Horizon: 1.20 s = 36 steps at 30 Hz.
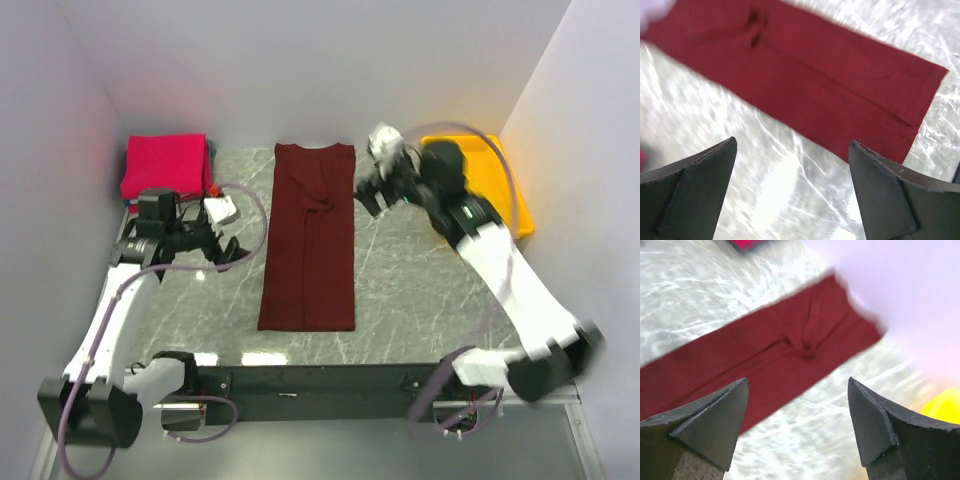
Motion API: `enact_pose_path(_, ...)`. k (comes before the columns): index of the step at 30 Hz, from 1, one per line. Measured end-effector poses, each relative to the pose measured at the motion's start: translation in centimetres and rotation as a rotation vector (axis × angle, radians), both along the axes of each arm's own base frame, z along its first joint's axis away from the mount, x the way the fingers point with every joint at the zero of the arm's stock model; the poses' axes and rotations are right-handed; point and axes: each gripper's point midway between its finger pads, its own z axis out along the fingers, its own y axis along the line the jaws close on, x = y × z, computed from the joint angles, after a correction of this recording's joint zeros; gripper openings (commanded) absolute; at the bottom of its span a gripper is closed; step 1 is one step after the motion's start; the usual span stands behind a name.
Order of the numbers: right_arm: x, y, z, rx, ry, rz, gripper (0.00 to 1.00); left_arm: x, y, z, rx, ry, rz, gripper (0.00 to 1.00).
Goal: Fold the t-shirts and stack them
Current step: Fold the tshirt
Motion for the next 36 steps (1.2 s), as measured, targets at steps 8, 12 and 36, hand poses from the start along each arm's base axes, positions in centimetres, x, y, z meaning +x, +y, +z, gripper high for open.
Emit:
enact_pose_path(8,-12.2,1.7,-0.5,-0.149,-0.323,0.389,0.88,-5.1,-3.3,1.2,0.046,-0.19,-0.357,0.81)
enact_pose_path(12,-16.8,4.4,-9.0,-0.287,-0.186,0.612,0.84,-8.0,-3.9,-4.3,0.094,-0.085,-0.493,0.68)
enact_pose_path(36,-23.5,2.5,-28.8,-0.619,0.006,0.896,0.46,-13.3,-4.9,-17.9,0.319,-0.044,-0.747,0.41)
